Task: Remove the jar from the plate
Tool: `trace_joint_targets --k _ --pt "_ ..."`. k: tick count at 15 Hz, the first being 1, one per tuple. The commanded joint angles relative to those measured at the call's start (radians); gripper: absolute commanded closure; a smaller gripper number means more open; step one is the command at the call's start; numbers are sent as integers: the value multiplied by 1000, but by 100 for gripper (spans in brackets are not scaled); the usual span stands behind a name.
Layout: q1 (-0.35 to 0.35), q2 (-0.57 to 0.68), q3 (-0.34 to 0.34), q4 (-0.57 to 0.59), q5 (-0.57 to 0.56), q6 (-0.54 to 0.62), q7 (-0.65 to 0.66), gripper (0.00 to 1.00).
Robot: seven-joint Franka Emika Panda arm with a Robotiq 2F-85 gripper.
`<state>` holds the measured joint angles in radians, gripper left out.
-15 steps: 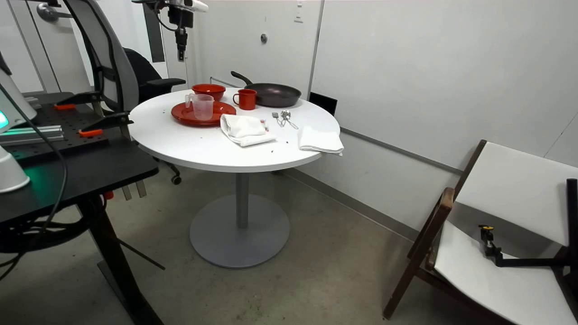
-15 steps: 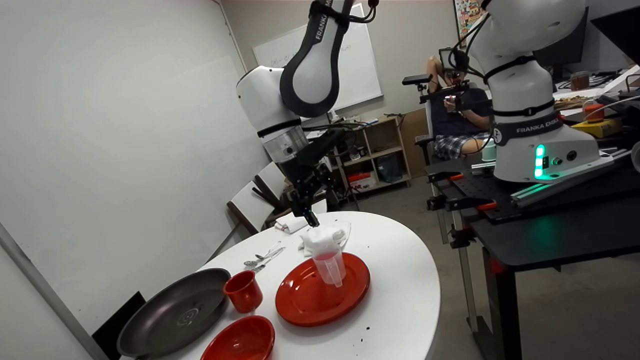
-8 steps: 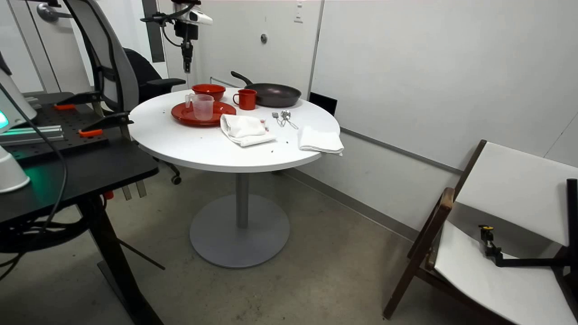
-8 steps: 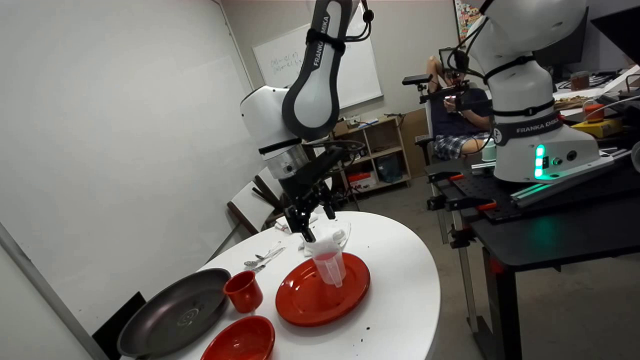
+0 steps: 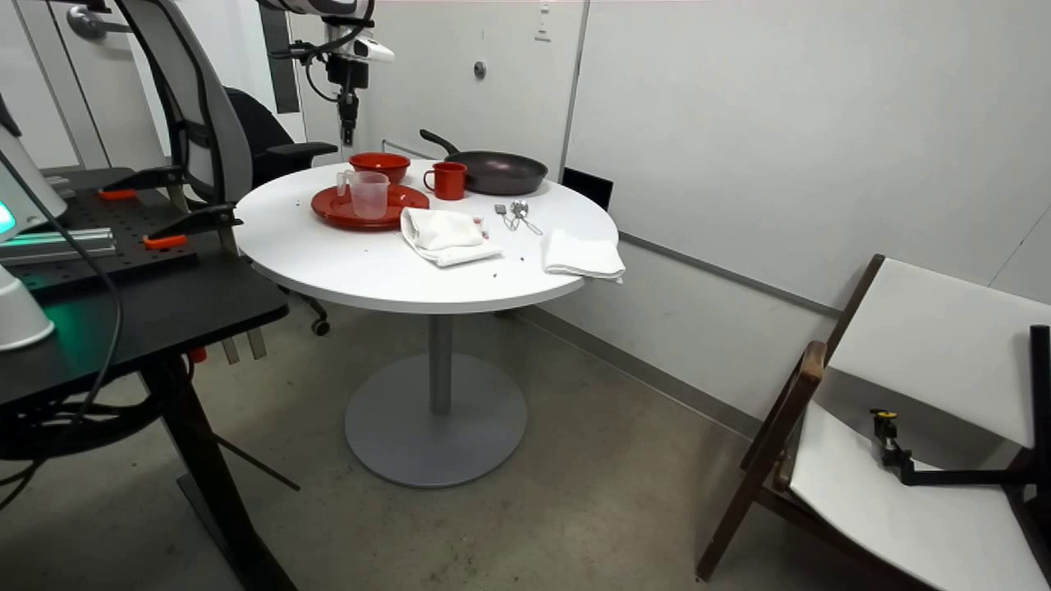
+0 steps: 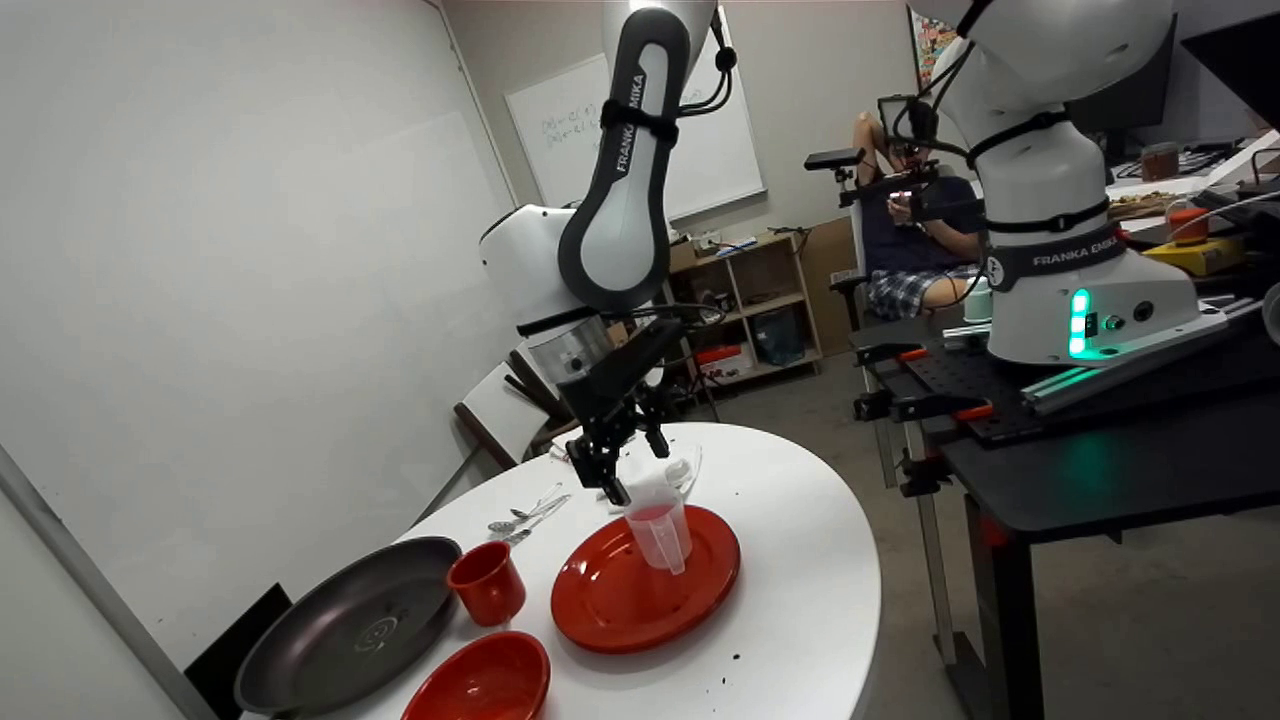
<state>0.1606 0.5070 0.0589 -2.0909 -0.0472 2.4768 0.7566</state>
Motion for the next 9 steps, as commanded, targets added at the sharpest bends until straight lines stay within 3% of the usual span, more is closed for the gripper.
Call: trace_joint_targets --k 1,9 --pt "19 28 -17 34 39 14 -41 0" --pt "37 39 -38 51 35 -14 -30 0"
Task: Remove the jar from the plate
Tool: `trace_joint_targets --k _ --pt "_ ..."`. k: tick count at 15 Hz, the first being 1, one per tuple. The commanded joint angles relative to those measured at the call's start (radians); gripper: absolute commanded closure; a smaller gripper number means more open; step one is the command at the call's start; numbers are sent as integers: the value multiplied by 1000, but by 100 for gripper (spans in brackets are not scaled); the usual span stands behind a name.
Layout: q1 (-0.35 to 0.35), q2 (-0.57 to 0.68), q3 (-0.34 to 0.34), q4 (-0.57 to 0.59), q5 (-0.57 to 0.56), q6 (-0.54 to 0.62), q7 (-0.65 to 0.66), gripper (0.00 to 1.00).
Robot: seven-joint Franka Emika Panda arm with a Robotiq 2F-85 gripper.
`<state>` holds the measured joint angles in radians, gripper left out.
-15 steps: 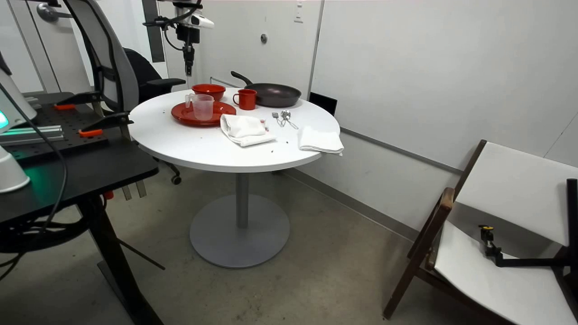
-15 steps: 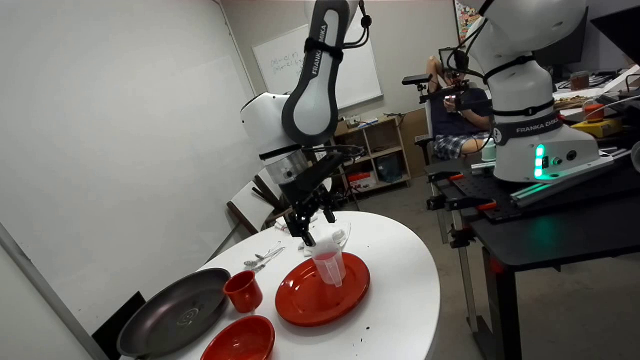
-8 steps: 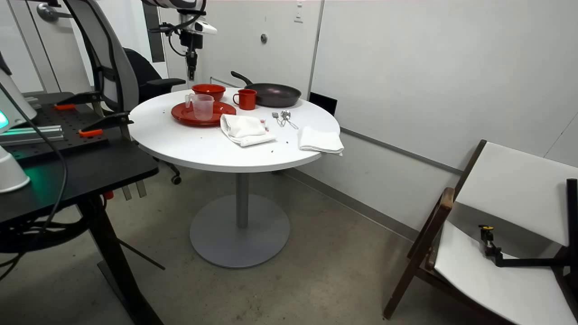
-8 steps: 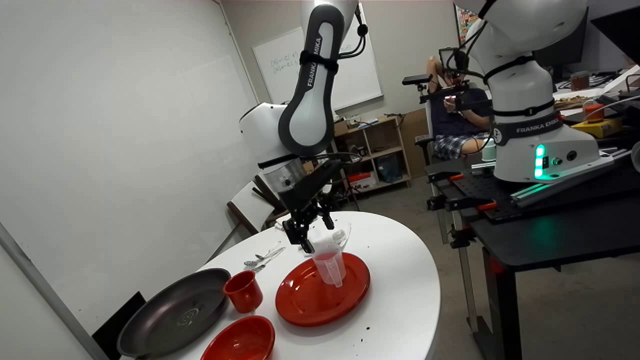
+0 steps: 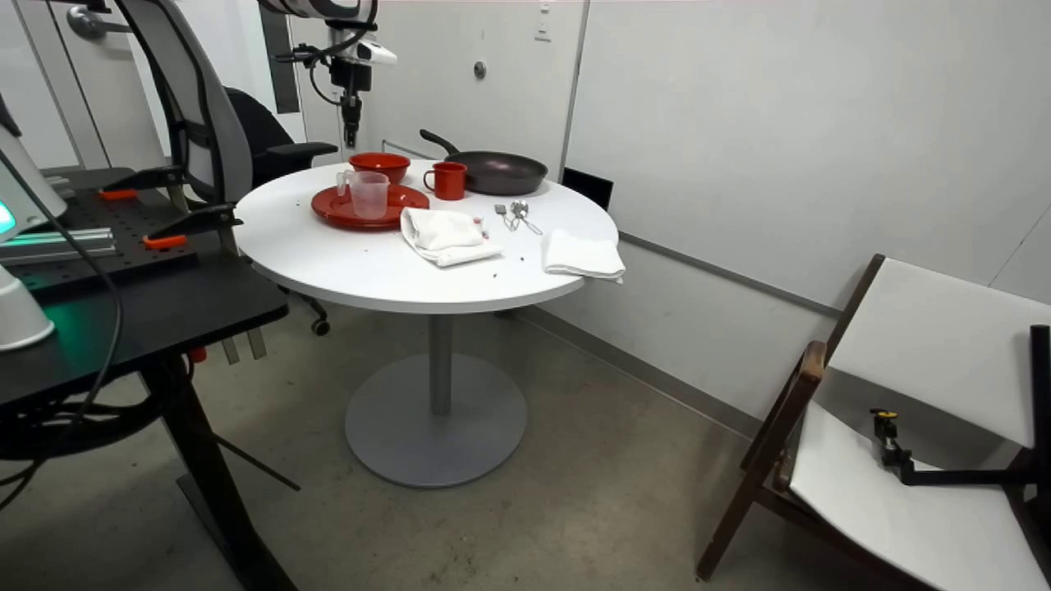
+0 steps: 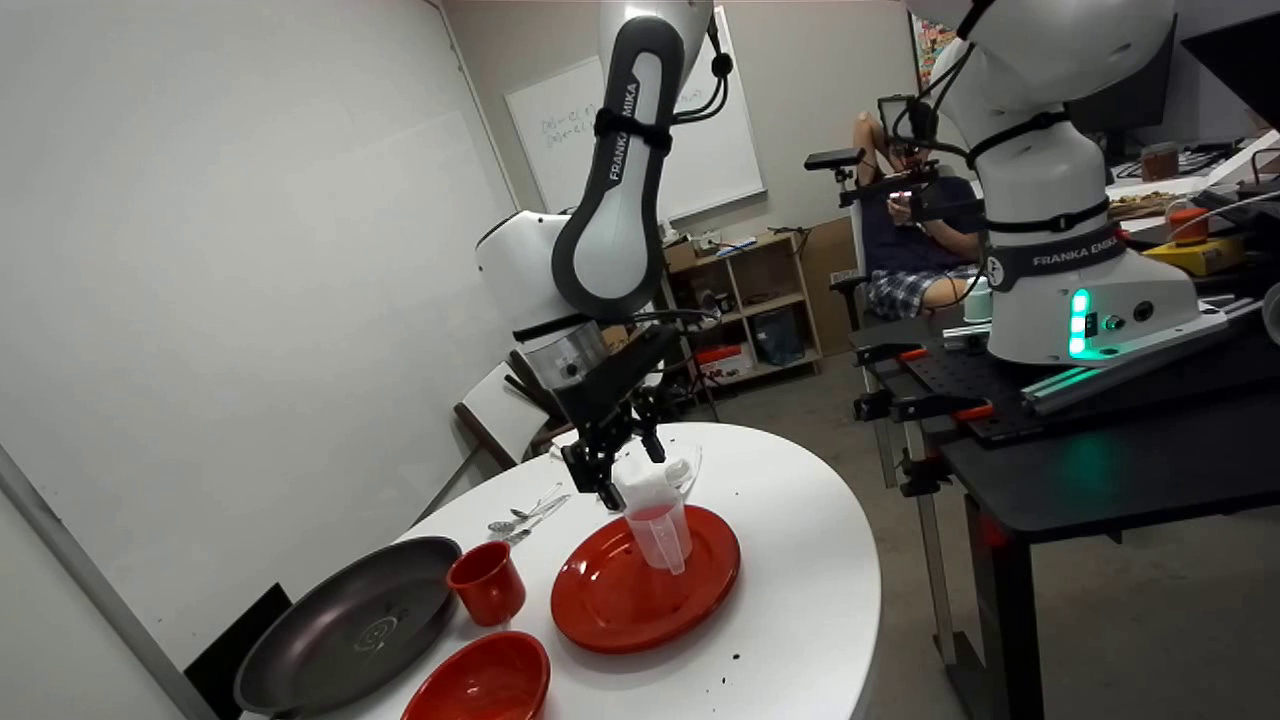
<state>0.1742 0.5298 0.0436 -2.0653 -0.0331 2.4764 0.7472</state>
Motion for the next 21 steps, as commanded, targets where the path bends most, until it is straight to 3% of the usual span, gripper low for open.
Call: trace_joint_targets --k 1,11,21 --pt "23 16 -23 26 21 -13 -24 0" --pt "22 -21 -25 -9 40 -12 -47 0" --pt "32 -42 -47 -69 68 128 11 0"
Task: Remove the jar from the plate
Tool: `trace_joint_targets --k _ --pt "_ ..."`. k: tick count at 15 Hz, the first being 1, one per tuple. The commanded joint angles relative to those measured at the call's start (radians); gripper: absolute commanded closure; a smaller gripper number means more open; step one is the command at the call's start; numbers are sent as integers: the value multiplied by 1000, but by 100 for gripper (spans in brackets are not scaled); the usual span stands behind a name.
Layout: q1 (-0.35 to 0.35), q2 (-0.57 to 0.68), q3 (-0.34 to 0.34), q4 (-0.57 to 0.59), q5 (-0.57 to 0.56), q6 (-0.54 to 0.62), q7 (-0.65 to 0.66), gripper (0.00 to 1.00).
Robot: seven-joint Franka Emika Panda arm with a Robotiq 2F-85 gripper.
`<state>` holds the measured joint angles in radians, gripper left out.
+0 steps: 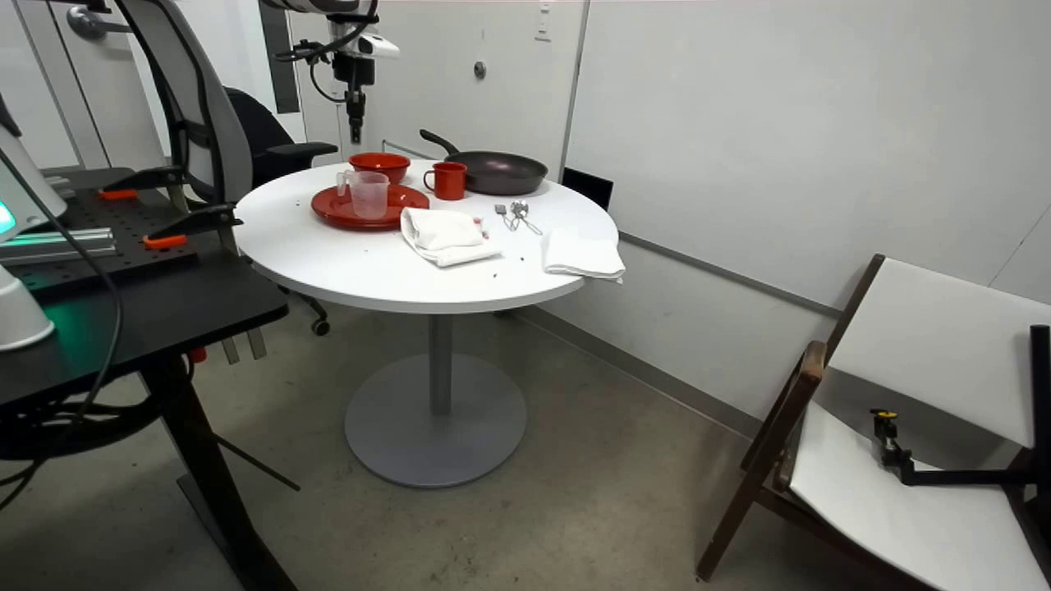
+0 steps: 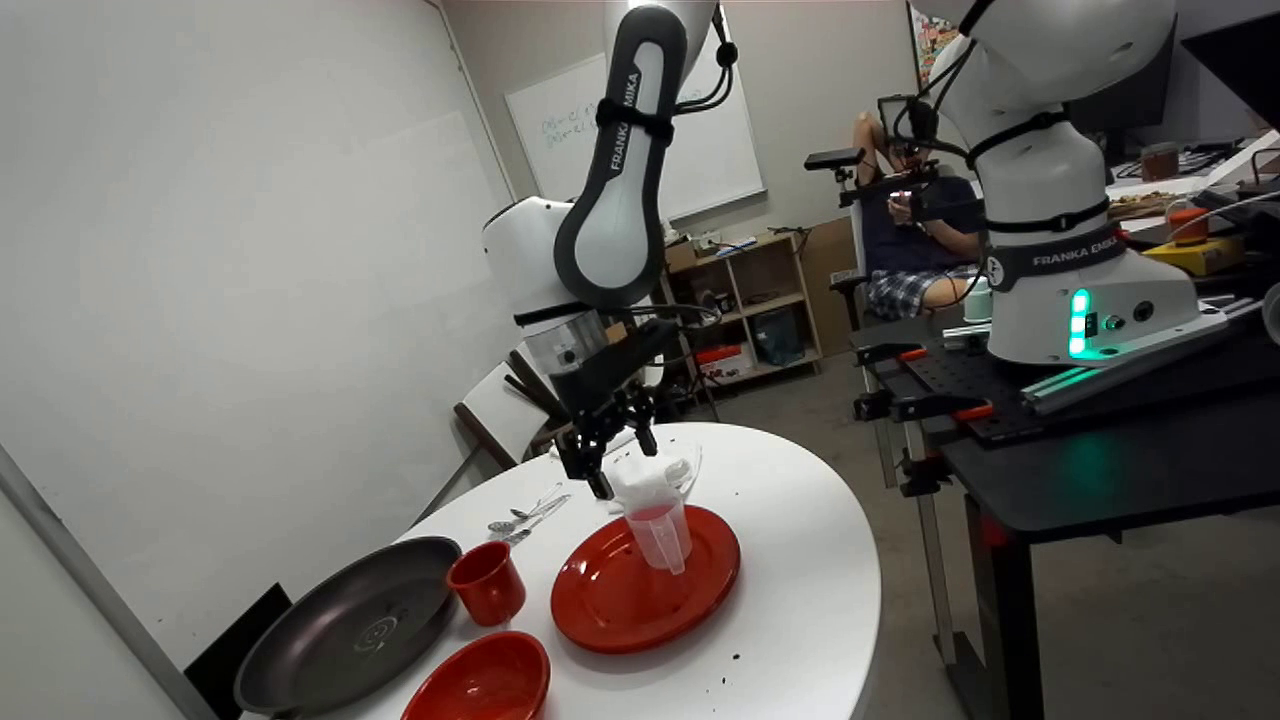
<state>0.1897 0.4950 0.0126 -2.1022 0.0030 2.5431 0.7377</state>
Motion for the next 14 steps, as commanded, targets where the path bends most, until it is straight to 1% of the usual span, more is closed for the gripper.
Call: trace_joint_targets --k 1,7,14 --pt "16 1 -15 -35 43 77 24 0" --pt "19 44 -14 -49 101 170 29 0" --pt "54 121 -30 -35 134 263 49 0"
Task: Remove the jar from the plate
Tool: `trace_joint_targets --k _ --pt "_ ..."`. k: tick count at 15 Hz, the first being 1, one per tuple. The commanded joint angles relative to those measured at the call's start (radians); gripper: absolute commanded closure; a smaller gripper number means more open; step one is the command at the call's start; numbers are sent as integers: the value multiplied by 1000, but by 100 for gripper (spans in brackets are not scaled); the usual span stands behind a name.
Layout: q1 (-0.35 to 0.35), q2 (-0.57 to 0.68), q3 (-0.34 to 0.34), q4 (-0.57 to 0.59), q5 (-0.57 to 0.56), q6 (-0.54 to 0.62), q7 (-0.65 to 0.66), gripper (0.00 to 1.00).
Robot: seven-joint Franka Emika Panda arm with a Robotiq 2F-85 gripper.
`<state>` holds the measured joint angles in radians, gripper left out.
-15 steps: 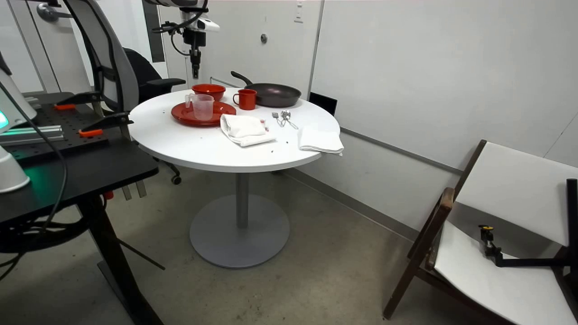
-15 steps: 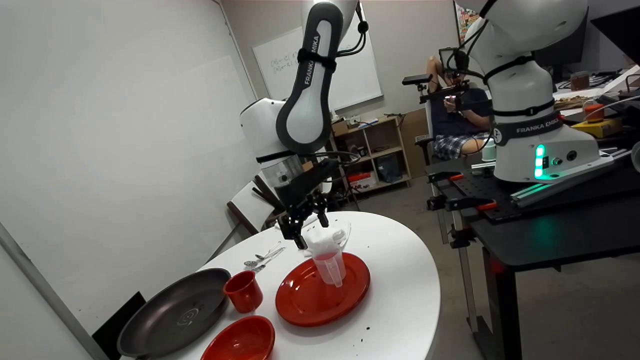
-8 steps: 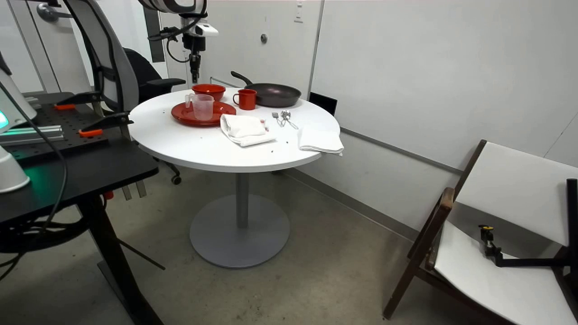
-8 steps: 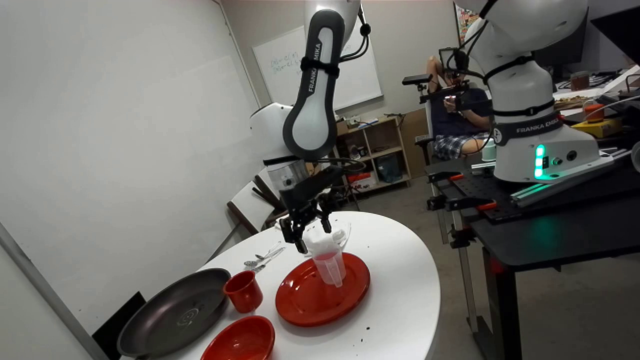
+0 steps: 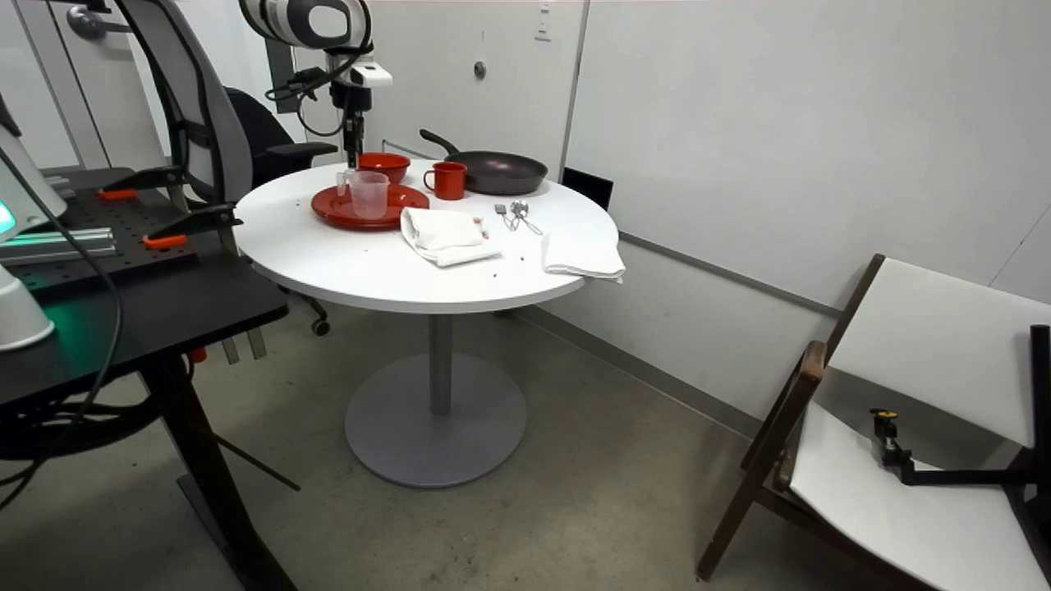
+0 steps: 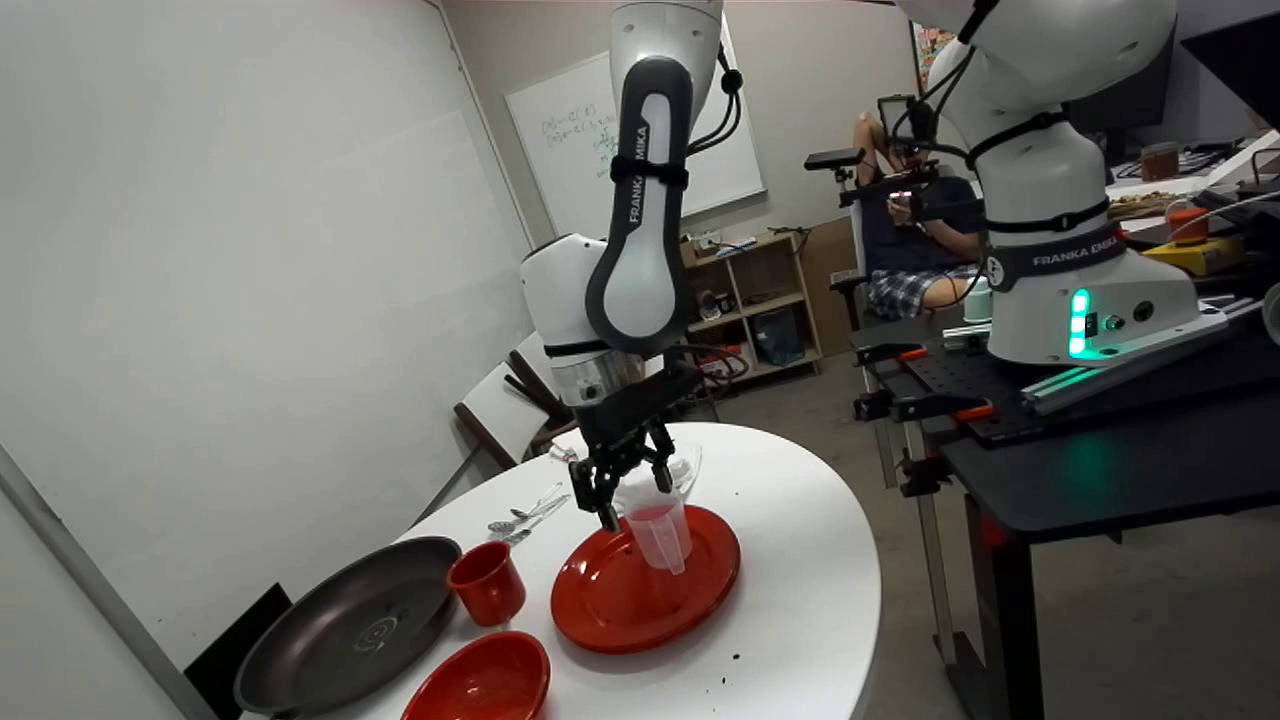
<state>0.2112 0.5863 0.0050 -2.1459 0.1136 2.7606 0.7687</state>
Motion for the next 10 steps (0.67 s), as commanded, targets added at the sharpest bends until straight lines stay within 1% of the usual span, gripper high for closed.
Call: trace_joint_targets --k 1,10 --pt "38 39 -27 12 24 55 20 0" --pt "91 108 -79 66 10 92 29 0"
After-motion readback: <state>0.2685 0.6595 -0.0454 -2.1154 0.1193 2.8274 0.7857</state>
